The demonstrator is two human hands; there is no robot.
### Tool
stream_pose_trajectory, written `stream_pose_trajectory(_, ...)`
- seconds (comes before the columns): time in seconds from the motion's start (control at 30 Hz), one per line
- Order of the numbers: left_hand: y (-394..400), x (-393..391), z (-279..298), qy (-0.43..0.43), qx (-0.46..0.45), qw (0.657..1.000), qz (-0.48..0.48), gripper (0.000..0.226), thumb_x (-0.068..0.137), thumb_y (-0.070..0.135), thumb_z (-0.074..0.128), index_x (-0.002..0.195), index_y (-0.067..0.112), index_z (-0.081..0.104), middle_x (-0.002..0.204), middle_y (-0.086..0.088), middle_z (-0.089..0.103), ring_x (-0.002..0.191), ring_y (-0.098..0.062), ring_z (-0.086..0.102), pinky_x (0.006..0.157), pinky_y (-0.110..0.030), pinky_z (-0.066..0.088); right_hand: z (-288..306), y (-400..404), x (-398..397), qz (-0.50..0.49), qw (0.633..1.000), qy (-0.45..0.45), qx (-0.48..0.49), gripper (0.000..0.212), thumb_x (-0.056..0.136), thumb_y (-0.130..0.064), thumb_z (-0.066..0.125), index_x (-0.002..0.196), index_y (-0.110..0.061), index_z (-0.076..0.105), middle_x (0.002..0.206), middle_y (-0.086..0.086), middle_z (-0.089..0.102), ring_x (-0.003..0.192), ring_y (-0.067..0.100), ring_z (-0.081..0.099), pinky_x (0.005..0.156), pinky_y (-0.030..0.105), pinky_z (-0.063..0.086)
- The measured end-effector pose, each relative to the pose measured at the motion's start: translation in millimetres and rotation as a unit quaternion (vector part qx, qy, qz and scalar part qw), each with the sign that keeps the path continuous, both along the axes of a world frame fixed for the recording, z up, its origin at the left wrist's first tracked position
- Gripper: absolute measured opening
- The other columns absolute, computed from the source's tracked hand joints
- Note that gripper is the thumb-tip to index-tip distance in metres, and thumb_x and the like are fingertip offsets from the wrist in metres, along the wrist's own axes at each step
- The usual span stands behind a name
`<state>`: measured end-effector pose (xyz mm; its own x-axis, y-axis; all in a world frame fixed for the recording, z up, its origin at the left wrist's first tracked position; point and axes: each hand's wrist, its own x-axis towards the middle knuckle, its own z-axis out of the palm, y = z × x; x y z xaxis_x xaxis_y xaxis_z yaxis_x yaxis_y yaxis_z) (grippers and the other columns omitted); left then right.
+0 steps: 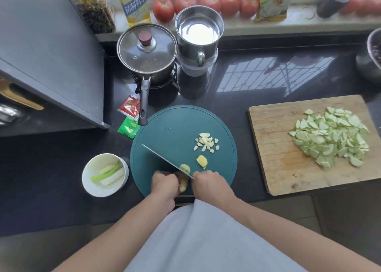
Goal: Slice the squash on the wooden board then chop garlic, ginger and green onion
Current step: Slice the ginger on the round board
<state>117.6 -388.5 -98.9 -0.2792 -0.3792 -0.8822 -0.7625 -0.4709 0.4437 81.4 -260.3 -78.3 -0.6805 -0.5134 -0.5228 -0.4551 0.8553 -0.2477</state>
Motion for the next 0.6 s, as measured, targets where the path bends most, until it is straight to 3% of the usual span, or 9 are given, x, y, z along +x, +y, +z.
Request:
stream_pose_trajectory(0.1, 3.8, 0.4, 11.6, 0.024, 0.01, 1.0, -0.015, 0.009, 0.076, -0.015, 0.052, 0.078, -0.011, 0.06, 0.086, -0.028, 0.064, 0.08, -0.034, 0.061, 0.089, -0.051, 0.057, 3.1, 15.6, -0.5, -0.031, 0.999, 0.019, -0.013, 0.019, 0.097, -0.022, 0.04, 0.086, -0.013, 0.053, 0.075, 0.007, 0.055, 0.063, 0.032, 0.049, 0.055, 0.033, 0.035)
stream_pose_trajectory(0.17, 4.6, 0.4, 14.5, 0.042, 0.013, 0.999, -0.021, 0.027, 0.079, -0.014, 0.057, 0.058, 0.001, 0.055, 0.075, -0.022, 0.061, 0.075, -0.027, 0.06, 0.083, -0.044, 0.057, 8.5, 29.9, 0.0, -0.064, 0.997, 0.03, -0.027, 0.023, 0.098, -0.026, 0.038, 0.081, -0.015, 0.049, 0.068, 0.003, 0.049, 0.059, 0.032, 0.046, 0.053, 0.033, 0.032)
stream_pose_trajectory(0.27, 4.3, 0.6, 14.4, 0.044, 0.018, 0.998, -0.032, 0.042, 0.079, -0.012, 0.06, 0.043, 0.009, 0.052, 0.064, -0.019, 0.052, 0.067, -0.027, 0.051, 0.076, -0.039, 0.054, 17.8, 43.1, 1.8, -0.081, 0.996, 0.034, -0.032, 0.028, 0.099, -0.029, 0.038, 0.076, -0.015, 0.046, 0.063, 0.003, 0.048, 0.058, 0.035, 0.049, 0.05, 0.035, 0.033)
stream_pose_trajectory(0.33, 4.2, 0.7, 14.8, 0.032, 0.011, 0.999, -0.036, 0.039, 0.075, -0.009, 0.066, 0.043, 0.008, 0.051, 0.06, -0.016, 0.047, 0.064, -0.025, 0.044, 0.071, -0.038, 0.052, 21.5, 43.3, 6.8, -0.056, 0.998, 0.014, -0.018, 0.028, 0.098, -0.031, 0.039, 0.081, -0.015, 0.053, 0.069, 0.006, 0.054, 0.064, 0.036, 0.055, 0.052, 0.034, 0.037)
stream_pose_trajectory(0.43, 4.7, 0.7, 15.9, 0.036, 0.006, 0.999, -0.04, 0.02, 0.075, -0.009, 0.065, 0.06, 0.001, 0.057, 0.062, -0.016, 0.047, 0.067, -0.026, 0.041, 0.067, -0.037, 0.047, 22.8, 41.2, 12.2, -0.035, 0.999, -0.008, 0.002, 0.025, 0.096, -0.029, 0.039, 0.088, -0.014, 0.057, 0.077, 0.01, 0.059, 0.07, 0.037, 0.057, 0.055, 0.034, 0.037)
stream_pose_trajectory(0.6, 5.4, 2.3, 14.7, 0.044, -0.003, 0.999, -0.023, 0.012, 0.083, -0.008, 0.062, 0.075, 0.0, 0.061, 0.065, -0.018, 0.05, 0.067, -0.027, 0.043, 0.071, -0.04, 0.052, 23.2, 44.2, 15.2, -0.014, 1.0, -0.004, 0.013, 0.017, 0.092, -0.027, 0.042, 0.084, -0.016, 0.053, 0.069, 0.005, 0.046, 0.062, 0.033, 0.046, 0.053, 0.034, 0.032)
